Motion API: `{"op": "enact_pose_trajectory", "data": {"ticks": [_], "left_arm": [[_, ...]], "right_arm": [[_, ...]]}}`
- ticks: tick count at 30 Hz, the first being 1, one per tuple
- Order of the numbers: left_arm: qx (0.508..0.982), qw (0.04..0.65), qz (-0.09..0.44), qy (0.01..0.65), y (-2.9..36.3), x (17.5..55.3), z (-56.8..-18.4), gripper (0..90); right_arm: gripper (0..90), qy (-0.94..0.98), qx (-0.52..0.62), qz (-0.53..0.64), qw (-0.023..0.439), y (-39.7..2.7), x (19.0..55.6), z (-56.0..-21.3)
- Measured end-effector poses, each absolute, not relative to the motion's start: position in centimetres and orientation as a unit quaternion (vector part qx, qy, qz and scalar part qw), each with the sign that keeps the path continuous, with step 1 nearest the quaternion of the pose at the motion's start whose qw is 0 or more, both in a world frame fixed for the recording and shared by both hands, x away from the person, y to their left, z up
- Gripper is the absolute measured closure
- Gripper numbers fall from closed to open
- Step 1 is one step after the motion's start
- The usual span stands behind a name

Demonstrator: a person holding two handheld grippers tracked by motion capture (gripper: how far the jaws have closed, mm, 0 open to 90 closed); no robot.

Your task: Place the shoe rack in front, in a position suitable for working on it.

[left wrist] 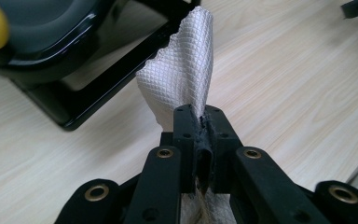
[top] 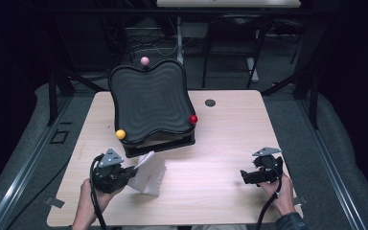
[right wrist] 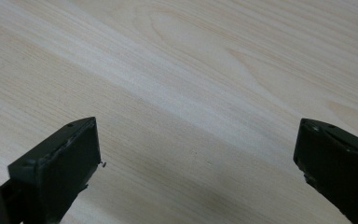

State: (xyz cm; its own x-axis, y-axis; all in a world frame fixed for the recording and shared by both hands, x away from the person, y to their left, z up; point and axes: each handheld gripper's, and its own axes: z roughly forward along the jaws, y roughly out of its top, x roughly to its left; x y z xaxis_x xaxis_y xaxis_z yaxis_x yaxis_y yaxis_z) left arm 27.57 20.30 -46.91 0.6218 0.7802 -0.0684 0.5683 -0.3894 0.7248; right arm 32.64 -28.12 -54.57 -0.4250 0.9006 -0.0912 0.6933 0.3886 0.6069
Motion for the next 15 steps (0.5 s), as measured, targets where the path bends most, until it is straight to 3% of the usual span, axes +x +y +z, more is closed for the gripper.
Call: {"op": "enact_pose_trajectory", "data": {"ticks": [15], "left_arm": [[0.813,0.32,0.136,0.467,26.6,27.7,-49.4,84.0]], "right_arm": [[0.0,0.806,0.494,0.248,0.212,-27.9,32.7,-54.7]]}}
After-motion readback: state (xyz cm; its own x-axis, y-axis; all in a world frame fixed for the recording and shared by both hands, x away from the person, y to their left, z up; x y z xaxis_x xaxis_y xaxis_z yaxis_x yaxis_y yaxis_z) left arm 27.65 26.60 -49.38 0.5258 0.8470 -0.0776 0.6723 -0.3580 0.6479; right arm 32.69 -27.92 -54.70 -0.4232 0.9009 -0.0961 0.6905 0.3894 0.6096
